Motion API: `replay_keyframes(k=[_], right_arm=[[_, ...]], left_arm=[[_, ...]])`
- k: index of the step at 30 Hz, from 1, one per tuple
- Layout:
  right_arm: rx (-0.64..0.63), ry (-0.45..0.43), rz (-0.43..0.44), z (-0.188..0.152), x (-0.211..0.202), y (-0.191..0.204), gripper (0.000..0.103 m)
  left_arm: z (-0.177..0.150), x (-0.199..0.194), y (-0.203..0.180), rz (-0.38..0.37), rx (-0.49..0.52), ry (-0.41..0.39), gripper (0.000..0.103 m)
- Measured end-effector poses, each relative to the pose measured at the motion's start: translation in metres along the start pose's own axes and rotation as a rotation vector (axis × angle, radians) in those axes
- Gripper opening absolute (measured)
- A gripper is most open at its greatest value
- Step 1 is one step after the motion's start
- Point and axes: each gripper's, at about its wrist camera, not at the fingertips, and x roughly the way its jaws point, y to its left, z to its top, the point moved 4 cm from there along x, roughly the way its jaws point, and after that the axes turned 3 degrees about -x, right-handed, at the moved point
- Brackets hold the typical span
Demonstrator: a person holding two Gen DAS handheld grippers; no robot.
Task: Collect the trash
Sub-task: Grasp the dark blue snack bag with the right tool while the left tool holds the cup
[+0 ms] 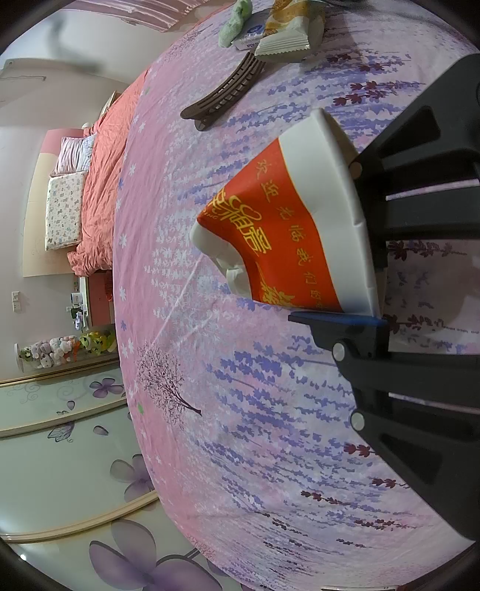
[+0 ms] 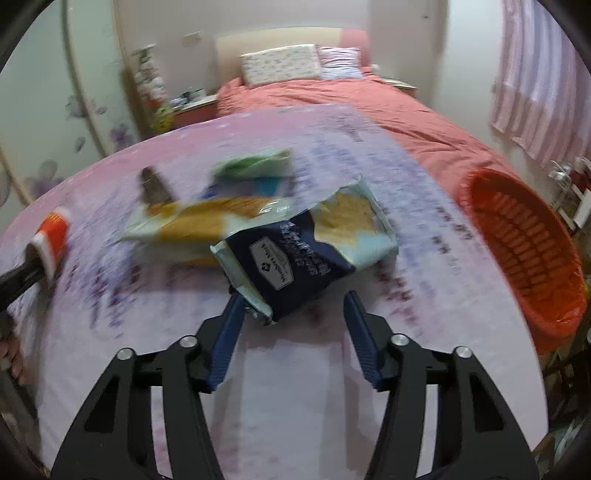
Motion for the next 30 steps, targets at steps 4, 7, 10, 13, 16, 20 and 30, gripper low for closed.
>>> replay_keyframes(k=[4,7,10,13,16,20,30], right_arm=[[0.041,-0.027,0.025,0.008,-0.002,-0.021,0.054],[0.091,-0.026,0.073,0.009,-0.004,-0.028,0.063],[0.15,-0.021,0.101,0.014,-0.003,-0.031,0.068],[0.208,-0.022,0.124,0.02,0.001,-0.036,0.068],[0.239,-0.03,0.125,0.027,0.005,-0.04,0.062],[0.247,-0.004,0.139,0.036,0.02,-0.042,0.051],[0.159,0.027,0.101,0.042,0.033,-0.036,0.052]], left_arm=[[0.0,0.0,0.0,-0.001,-0.001,0.0,0.018],[0.0,0.0,0.0,0.002,0.002,0.0,0.018],[0.001,0.0,0.0,0.004,0.003,0.0,0.018],[0.001,0.0,0.0,0.005,0.004,0.0,0.018],[0.001,0.0,0.0,0.007,0.006,0.0,0.018],[0.0,-0.001,-0.001,0.013,0.01,0.0,0.018],[0.0,0.0,-0.003,0.019,0.016,-0.001,0.018]])
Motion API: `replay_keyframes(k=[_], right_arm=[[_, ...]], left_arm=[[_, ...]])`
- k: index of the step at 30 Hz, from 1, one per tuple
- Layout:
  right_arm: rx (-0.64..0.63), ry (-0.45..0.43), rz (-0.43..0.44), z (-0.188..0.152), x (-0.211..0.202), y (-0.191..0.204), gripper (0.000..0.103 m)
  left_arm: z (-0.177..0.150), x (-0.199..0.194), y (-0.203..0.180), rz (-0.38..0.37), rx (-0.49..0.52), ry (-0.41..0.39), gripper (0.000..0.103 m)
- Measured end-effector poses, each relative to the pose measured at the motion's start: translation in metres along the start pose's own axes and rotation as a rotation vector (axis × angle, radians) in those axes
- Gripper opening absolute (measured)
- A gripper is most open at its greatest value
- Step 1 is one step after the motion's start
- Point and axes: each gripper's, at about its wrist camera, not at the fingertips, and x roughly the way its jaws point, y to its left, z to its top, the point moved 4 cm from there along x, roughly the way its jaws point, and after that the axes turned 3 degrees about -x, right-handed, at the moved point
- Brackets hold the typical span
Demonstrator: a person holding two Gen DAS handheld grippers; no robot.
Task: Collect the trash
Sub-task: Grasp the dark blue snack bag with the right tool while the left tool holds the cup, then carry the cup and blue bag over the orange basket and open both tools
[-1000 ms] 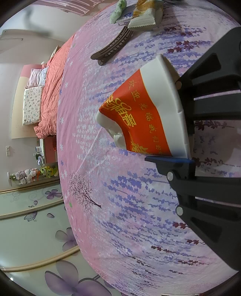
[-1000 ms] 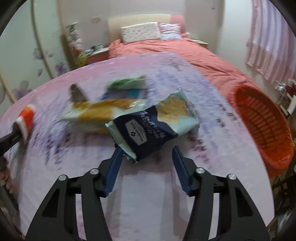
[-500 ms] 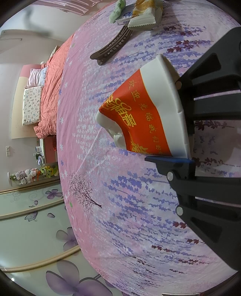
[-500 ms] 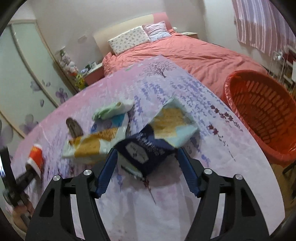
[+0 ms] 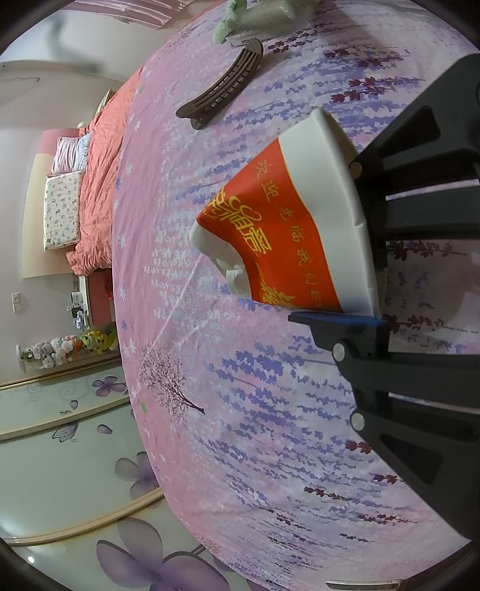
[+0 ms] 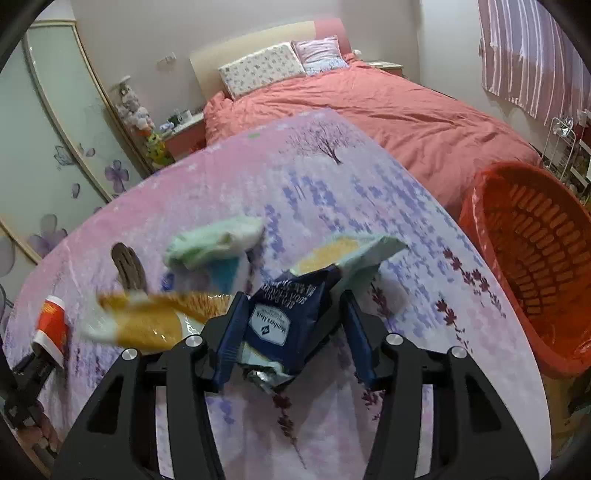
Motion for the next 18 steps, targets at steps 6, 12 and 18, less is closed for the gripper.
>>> replay_keyframes(k=[6,12,18], right_arm=[[-0.04,0.0,0.009,-0.009,-0.002,-0.008,0.02],[-0.179,-0.064,-0.11,-0.004,-0.013,-0.009,0.019],[-0.178,-0.039,-0.126,-0.001,-0.007,-0.011,0.02]], left_arm=[[0.0,0.0,-0.001,0.01,0.008,-0.001,0.018],[0.0,0.0,-0.001,0.009,0.007,0.0,0.018],[0.0,0.001,-0.002,0.016,0.013,-0.001,0.018]])
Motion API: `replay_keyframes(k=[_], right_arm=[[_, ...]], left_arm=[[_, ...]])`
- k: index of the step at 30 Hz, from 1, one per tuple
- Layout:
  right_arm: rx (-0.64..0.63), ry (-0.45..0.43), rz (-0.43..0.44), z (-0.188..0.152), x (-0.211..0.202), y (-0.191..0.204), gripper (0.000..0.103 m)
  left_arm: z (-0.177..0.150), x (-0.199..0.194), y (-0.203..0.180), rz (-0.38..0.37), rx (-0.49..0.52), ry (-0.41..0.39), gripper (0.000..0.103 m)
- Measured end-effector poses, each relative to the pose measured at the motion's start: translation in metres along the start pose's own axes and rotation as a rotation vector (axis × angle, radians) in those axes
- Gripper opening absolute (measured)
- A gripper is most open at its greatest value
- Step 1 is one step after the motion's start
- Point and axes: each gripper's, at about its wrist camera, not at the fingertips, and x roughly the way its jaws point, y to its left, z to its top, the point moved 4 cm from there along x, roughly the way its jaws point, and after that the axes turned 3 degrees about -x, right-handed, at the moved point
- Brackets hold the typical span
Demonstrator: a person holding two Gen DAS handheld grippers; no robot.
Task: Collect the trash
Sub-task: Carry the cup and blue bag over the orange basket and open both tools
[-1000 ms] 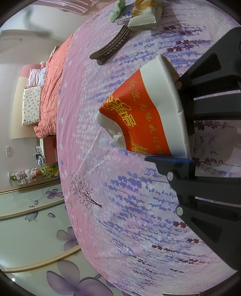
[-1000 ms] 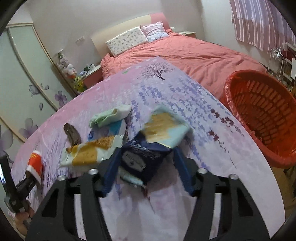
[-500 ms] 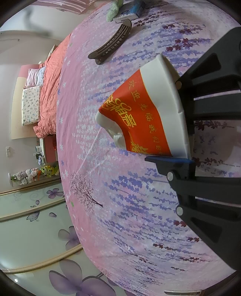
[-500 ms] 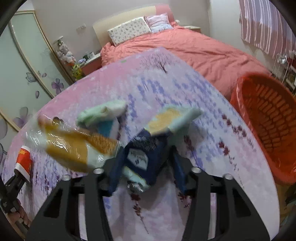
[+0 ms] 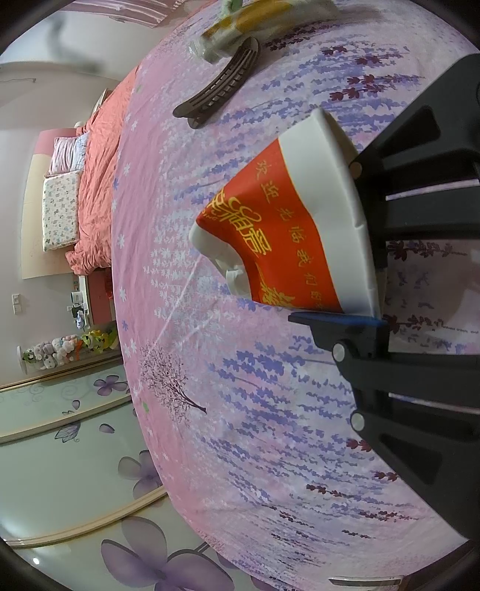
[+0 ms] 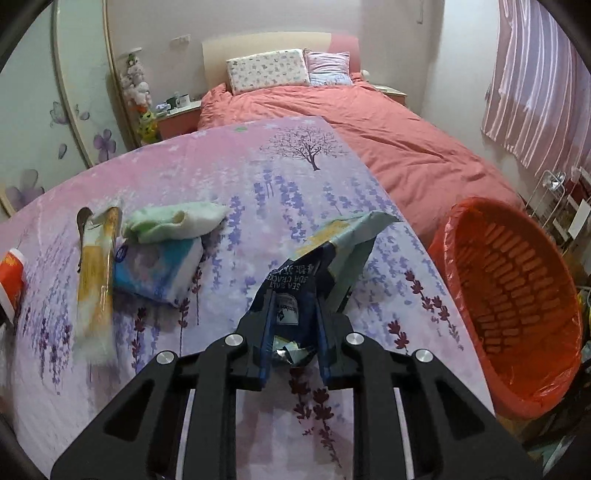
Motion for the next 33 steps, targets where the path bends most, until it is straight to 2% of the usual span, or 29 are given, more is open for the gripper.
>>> replay_keyframes(k=[5,10,15,17,20,24,33], right_arm=[[-0.027,0.02,-0.026,0.002,0.003,0.004,0.02],[-0.041,0.033,-0.04,0.001,0.005,0.008,0.02],[-0.025,0.035,-0.021,0.004,0.005,0.006,0.02],[-0.016,0.035,-0.01,0.004,0.006,0.004,0.019],[-0.013,0.014,0.01,0.004,0.002,0.002,0.017],[-0.063,-0.048,0.012,0.002,-0.016,0.001,0.011],[-0.039,-0.147,0.08,0.01,-0.063,-0.023,0.011]], left_arm=[[0.0,0.0,-0.001,-0.007,-0.005,0.0,0.018],[0.0,0.001,0.011,-0.088,-0.07,0.006,0.018],[-0.003,0.001,0.016,-0.114,-0.098,0.006,0.019],[-0.002,0.0,0.015,-0.118,-0.092,0.003,0.014],[-0.002,-0.007,0.016,-0.119,-0.089,-0.031,0.004],[-0.003,-0.023,0.011,-0.091,-0.045,-0.083,0.004],[0.006,-0.074,-0.027,-0.15,0.011,-0.154,0.004]])
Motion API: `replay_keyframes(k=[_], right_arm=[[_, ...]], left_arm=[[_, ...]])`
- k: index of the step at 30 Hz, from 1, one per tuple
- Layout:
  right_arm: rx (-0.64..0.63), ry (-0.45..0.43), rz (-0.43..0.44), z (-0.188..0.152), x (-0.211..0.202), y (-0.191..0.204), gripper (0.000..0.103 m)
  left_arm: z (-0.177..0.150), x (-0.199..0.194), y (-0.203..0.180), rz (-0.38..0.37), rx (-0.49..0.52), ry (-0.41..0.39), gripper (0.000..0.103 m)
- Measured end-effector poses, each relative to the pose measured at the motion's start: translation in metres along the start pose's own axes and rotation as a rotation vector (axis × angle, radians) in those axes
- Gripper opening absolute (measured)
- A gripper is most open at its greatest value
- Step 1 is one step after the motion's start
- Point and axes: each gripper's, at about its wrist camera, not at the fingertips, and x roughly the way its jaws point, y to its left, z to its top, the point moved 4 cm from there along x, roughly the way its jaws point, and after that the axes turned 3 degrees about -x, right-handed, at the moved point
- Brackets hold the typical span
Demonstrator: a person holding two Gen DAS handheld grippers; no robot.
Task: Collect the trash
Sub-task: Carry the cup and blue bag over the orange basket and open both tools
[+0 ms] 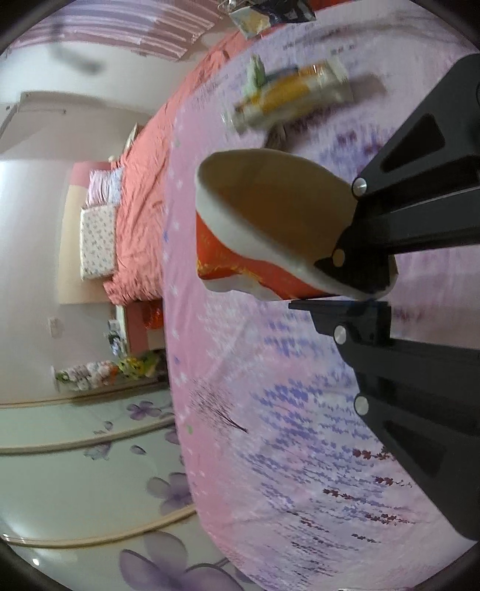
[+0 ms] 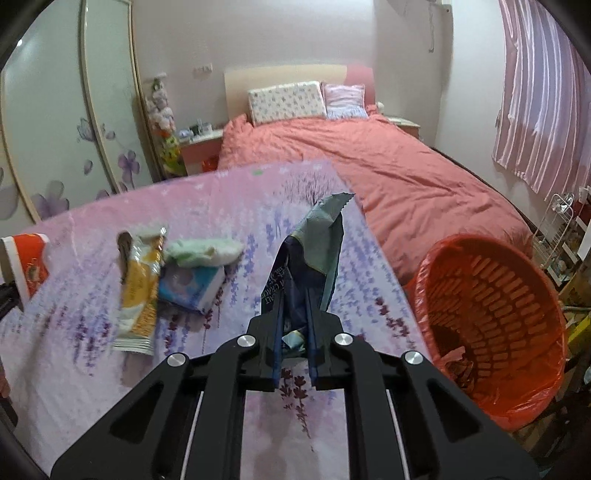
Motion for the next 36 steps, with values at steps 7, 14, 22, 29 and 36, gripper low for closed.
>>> replay_keyframes(k=[7,14,22,29,36], right_arm=[[0.01,-0.107,0.031,0.015,-0.048,-0.019,0.011],[0.02,-0.164,0.032,0.017,-0.075,-0.041,0.011],[0.058,-0.182,0.005,0.008,-0.085,-0.087,0.011],[0.102,-0.178,-0.03,-0.001,-0.082,-0.131,0.011],[0.135,-0.159,-0.063,-0.007,-0.066,-0.168,0.011]], left_arm=[[0.019,-0.041,-0.062,-0.11,0.017,-0.043,0.004],[0.024,-0.069,-0.13,-0.238,0.066,-0.062,0.004],[0.021,-0.093,-0.221,-0.366,0.157,-0.077,0.004],[0.008,-0.098,-0.3,-0.467,0.221,-0.057,0.004],[-0.008,-0.085,-0.378,-0.546,0.281,-0.013,0.004]])
